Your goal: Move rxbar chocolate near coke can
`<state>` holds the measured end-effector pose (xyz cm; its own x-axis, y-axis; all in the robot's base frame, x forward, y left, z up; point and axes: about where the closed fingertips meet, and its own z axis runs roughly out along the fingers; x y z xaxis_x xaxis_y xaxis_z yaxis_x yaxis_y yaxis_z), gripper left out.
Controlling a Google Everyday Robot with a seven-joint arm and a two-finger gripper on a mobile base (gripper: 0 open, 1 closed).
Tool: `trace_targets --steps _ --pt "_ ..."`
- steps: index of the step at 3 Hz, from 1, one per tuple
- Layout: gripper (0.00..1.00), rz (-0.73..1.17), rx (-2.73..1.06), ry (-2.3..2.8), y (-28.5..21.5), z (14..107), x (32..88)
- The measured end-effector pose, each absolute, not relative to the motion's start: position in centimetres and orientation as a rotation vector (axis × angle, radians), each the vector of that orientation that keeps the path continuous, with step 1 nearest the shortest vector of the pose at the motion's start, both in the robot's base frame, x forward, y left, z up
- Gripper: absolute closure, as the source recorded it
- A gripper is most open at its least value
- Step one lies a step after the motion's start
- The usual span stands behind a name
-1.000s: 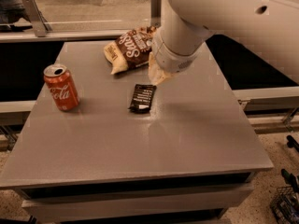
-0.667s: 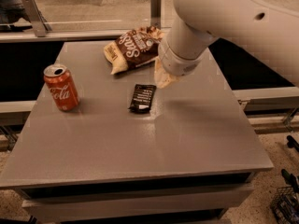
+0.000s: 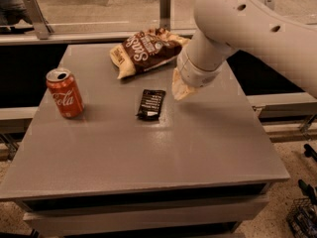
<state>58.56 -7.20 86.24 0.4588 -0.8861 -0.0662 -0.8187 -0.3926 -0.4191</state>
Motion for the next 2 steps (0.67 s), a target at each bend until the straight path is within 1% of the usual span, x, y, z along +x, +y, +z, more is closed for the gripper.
trace_targets --steps 2 --pt "1.00 -0.193 -2.361 1.416 -5.7 83.6 58.2"
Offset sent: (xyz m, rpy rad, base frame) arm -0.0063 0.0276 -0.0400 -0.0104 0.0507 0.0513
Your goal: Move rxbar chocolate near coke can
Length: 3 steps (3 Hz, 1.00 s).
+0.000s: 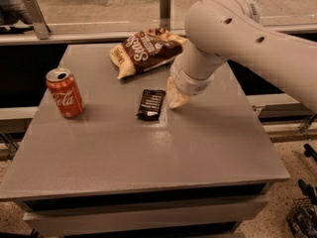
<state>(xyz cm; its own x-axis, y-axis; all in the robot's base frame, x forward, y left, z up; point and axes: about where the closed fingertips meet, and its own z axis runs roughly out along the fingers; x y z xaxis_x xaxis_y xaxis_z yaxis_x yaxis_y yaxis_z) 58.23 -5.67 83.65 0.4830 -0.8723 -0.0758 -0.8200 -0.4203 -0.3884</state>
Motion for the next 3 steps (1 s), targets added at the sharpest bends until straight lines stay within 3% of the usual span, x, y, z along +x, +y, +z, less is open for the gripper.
trace_targets --steps 3 --pt "1.00 -0.180 -2.390 1.384 -3.65 82.80 57.67"
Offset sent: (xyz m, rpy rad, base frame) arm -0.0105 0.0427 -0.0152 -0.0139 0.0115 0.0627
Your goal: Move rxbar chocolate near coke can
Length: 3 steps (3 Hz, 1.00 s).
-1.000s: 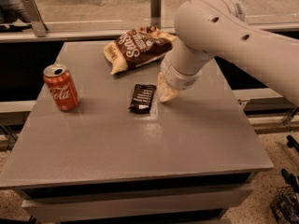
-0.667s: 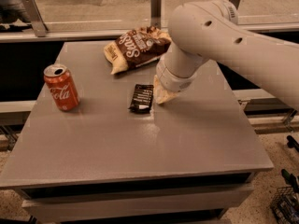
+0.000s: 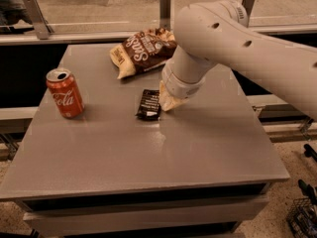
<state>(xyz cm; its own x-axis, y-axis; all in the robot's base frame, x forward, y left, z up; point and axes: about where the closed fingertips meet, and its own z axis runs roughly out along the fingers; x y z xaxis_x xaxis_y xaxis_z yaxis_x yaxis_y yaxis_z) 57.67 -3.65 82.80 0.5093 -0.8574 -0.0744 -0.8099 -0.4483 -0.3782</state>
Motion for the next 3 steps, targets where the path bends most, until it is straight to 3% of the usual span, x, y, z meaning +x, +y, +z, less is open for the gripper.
trace_targets --steps 3 --pt "1.00 -0.179 -2.391 1.383 -3.61 82.84 57.66"
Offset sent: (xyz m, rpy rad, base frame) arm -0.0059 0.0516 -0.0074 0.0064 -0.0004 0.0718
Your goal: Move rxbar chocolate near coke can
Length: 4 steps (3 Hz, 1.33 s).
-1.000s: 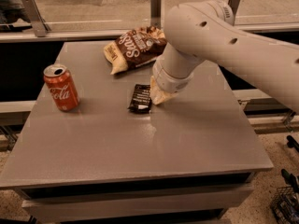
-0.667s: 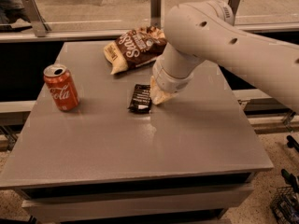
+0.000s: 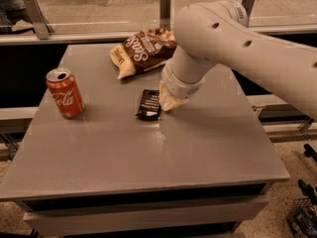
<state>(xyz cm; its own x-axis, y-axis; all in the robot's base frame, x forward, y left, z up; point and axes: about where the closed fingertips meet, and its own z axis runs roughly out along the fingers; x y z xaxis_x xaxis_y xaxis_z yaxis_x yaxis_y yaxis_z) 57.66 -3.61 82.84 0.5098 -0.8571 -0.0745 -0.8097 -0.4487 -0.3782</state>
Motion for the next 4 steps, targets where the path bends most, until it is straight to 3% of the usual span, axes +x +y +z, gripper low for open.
trace_targets --steps 1,4 --pt "1.00 -0.179 -2.391 1.382 -3.6 82.9 57.7" --pt "1.00 -0.077 -2.438 1.201 5.8 84.2 55.7"
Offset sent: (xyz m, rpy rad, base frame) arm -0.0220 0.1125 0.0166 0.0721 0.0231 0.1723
